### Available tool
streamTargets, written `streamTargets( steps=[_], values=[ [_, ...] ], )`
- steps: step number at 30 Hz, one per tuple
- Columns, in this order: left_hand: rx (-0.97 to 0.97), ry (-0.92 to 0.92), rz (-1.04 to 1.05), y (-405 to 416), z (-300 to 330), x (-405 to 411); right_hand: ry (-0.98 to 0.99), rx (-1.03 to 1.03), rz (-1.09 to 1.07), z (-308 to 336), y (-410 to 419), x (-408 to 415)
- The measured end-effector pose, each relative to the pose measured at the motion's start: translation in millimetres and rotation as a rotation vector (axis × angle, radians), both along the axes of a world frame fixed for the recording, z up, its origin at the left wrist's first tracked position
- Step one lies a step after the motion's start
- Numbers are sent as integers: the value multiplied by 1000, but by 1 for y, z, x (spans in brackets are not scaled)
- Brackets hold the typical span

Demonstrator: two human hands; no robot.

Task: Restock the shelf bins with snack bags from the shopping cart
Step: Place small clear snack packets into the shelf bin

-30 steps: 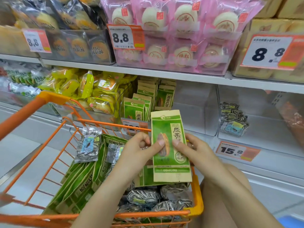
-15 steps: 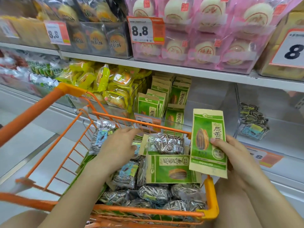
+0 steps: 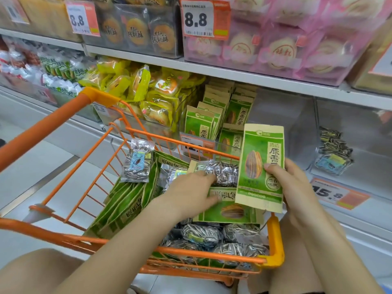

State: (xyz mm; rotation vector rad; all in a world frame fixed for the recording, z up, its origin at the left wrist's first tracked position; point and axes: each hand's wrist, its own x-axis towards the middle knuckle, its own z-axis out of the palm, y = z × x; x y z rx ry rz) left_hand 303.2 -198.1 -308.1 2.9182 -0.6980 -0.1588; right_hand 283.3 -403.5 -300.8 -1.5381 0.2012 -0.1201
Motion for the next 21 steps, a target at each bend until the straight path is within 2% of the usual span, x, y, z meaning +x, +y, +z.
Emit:
streamTargets(
  steps=[5,9,12,16,19,21],
  values=[
    [279,-26,101,-10,-15,-2,39,45,-81,0,-22,-3],
    [293,-76,57,-6,-22,-3,34,56,-105,-3,-30,-6],
    [95,-42,71,-1,-13,-2,-13,58,-91,-6,-31,-8],
    [-409,68,167,14,17,-2,-70,168,-168,-5,-29,-5],
    [-694,36,172,21,54,0,-78,272,-270,0,-35,1],
    [-862,70,154,24,78,2,-36,273,-246,2,-38,5]
  ],
)
